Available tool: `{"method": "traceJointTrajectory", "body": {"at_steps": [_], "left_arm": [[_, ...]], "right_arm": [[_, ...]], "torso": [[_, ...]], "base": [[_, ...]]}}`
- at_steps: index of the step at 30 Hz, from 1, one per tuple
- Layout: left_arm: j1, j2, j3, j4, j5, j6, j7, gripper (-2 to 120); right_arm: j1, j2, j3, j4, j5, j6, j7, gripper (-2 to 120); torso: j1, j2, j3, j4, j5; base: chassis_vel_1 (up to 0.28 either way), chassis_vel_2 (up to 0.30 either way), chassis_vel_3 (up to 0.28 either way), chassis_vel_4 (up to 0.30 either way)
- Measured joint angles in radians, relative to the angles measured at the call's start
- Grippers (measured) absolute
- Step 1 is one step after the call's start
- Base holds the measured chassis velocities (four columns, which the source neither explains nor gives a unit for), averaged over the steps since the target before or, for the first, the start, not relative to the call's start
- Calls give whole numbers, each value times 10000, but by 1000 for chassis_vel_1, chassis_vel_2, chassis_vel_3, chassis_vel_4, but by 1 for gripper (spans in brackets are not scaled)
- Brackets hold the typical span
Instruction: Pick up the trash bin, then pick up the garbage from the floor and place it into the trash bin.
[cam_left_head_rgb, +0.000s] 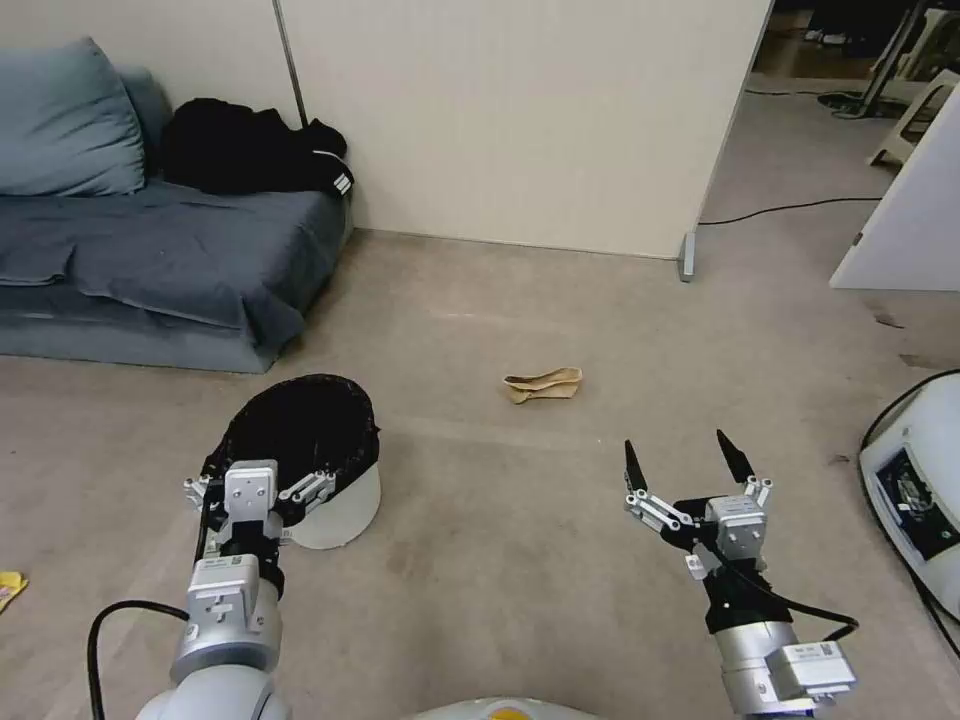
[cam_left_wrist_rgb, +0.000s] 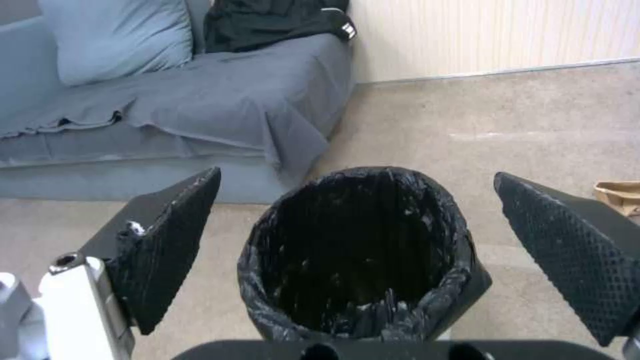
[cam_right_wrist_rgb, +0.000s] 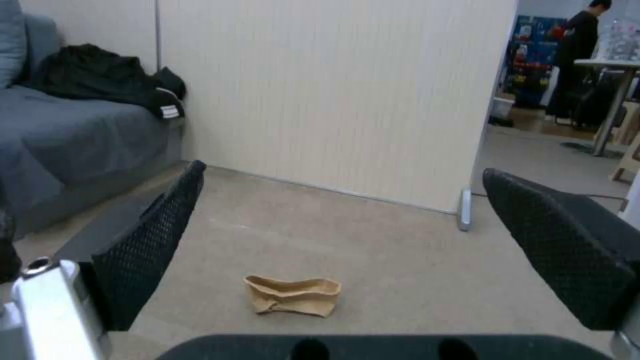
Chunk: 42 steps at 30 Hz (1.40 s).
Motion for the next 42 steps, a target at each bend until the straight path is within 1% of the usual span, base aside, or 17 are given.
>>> {"method": "traceJointTrajectory", "body": {"at_steps": [7, 13, 15, 16, 19, 20, 23, 24, 26, 28, 29, 32, 34, 35, 36, 40, 42], "left_arm": [[17, 10, -20, -39, -24, 0, -13, 100], [-46, 57, -287, -125, -337, -6, -19, 100], [-242, 93, -504, -216, -854, 203, -70, 100], [-242, 93, -504, -216, -854, 203, -70, 100], [-865, 198, -817, -140, -1669, 987, -539, 100], [-865, 198, -817, -140, -1669, 987, -539, 100], [-1545, 423, -1019, 286, -3056, 1868, -1211, 100], [-1545, 423, -1019, 286, -3056, 1868, -1211, 100], [-2045, 513, -1167, 754, -3977, 2371, -1685, 100], [-2379, 524, -1357, 1195, -4061, 2519, -1846, 100], [-2379, 524, -1357, 1195, -4061, 2519, -1846, 100], [-2717, 512, -1576, 1739, -4098, 2677, -2021, 100], [-2792, 509, -1636, 1878, -4117, 2724, -2057, 100], [-2970, 507, -1764, 2174, -4177, 2815, -2161, 100], [-2970, 507, -1764, 2174, -4177, 2815, -2161, 100], [-3391, 518, -2145, 2836, -4559, 3056, -2474, 100], [-3467, 528, -2213, 2937, -4653, 3112, -2524, 100]], "right_arm": [[0, 0, -2, -48, 21, 169, -94, 100], [-6, 0, -29, -148, 100, 507, 67, 100], [-11, 0, -55, -147, 99, 551, 123, 100], [-11, 0, -55, -147, 99, 551, 123, 100], [5, 0, -53, -142, 6, 560, 142, 100], [5, 0, -53, -142, 6, 560, 142, 100], [18, 0, -48, -142, -90, 570, 135, 100], [18, 0, -48, -142, -90, 570, 135, 100], [58, 0, -43, -126, -87, 536, 135, 100], [99, 0, 6, -106, -70, 484, 138, 100], [99, 0, 6, -106, -70, 484, 138, 100], [114, 0, 69, -111, -44, 468, 141, 100], [114, 0, 80, -123, -41, 468, 143, 100], [120, 0, 100, -162, -39, 468, 147, 100], [120, 0, 100, -162, -39, 468, 147, 100], [145, 0, 154, -275, -38, 468, 150, 100], [147, 0, 166, -298, -38, 468, 150, 100]], "torso": [[1, 0, 1, 0, 0], [0, -1, 0, 1, 0], [1, 0, 1, 2, 0], [1, 0, 1, 2, 0], [1, 0, 0, 1, 1], [1, 0, 0, 1, 1], [1, 0, 1, 1, 0], [1, 0, 1, 1, 0], [1, 0, 1, 0, -1], [1, -1, 1, 1, -3], [1, -1, 1, 1, -3], [2, 0, 2, 0, -2], [1, 0, 2, 1, -2], [1, 0, 1, 0, 0], [1, 0, 1, 0, 0], [1, -1, 2, 1, 0], [1, -1, 2, 1, -1]], "base": [[0, 0, 0, 0], [0, 0, 0, 0], [0, 0, 0, 0], [0, 0, 0, 0], [0, 0, 0, 0], [0, 0, 0, 0], [0, 0, 0, 0], [0, 0, 0, 0], [0, 0, 0, 0], [0, 0, 0, 0], [0, 0, 0, 0], [0, 0, 0, 0], [0, 0, 0, 0], [0, 0, 0, 0], [0, 0, 0, 0], [0, 0, 0, 0], [0, 0, 0, 0]]}}
